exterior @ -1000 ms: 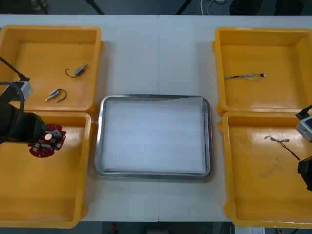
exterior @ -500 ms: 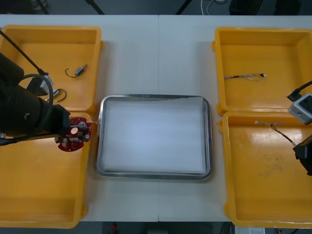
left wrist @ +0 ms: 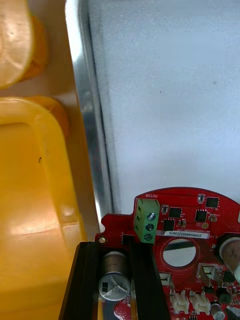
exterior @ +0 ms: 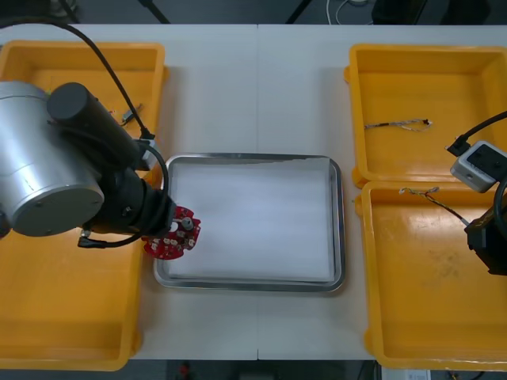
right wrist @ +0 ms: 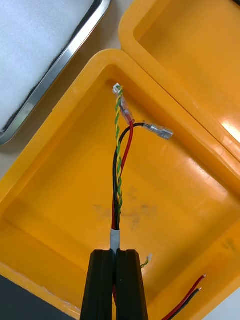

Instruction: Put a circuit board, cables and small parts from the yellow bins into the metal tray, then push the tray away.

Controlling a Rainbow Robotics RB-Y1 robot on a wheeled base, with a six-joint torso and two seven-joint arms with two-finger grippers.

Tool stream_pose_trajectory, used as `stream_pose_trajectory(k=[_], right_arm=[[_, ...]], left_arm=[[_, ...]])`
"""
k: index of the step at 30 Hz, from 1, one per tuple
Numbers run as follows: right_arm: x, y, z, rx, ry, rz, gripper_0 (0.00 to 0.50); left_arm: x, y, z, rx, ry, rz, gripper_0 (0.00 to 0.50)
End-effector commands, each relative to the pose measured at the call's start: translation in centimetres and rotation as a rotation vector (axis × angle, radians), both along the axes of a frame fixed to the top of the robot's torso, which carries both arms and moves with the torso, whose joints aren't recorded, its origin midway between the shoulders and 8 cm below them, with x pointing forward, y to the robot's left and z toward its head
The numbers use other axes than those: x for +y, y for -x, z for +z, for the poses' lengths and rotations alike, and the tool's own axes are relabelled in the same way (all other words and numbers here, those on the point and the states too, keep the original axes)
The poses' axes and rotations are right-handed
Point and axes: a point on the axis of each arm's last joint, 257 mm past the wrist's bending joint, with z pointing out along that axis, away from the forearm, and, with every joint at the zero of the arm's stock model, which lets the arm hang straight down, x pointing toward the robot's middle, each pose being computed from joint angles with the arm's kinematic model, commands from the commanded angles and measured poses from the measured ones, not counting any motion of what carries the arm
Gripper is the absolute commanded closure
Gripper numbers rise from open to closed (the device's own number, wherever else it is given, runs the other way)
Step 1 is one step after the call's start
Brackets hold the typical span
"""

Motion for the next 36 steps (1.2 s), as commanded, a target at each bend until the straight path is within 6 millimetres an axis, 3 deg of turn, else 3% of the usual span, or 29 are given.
stream_pose_trajectory(k=[1, 17, 27, 28, 29, 31, 33, 36], right_arm=[[-0.4, -0.1, 0.8, -0.023, 0.062, 0.027, 0.5], [-0.7, -0.3, 0.4, -0.014, 0.066, 0.013, 0.5], [-0.5, -0.2, 0.3, -0.007, 0.057, 0.014, 0.5], [-0.6, -0.2, 0.3, -0.008, 0.058, 0.013, 0.5], [-0.5, -0.2, 0.3, -0.007, 0.057, 0.014, 0.5], [-0.5, -0.2, 0.3, -0.007, 0.057, 0.014, 0.5], [-0.5, -0.2, 0.3, -0.007, 0.057, 0.014, 0.5], [-0.5, -0.2, 0.3, -0.007, 0.058, 0.015, 0.5]], left_arm=[[-2.6, -1.6, -0.1, -0.028, 0.06, 0.042, 0.5], [-3.5, -3.6, -5.4, -0.038, 0.03, 0.096, 0.5], [-4.1, -3.9, -5.7, -0.045, 0.047, 0.11, 0.485], [-4.1, -3.9, -5.7, -0.044, 0.047, 0.111, 0.362], [-4.1, -3.9, -5.6, -0.046, 0.049, 0.111, 0.3], [-4.2, -3.8, -5.5, -0.048, 0.053, 0.113, 0.102], [-4.4, -3.8, -5.4, -0.051, 0.059, 0.111, 0.0], [-4.7, -3.7, -5.2, -0.053, 0.067, 0.112, 0.0]])
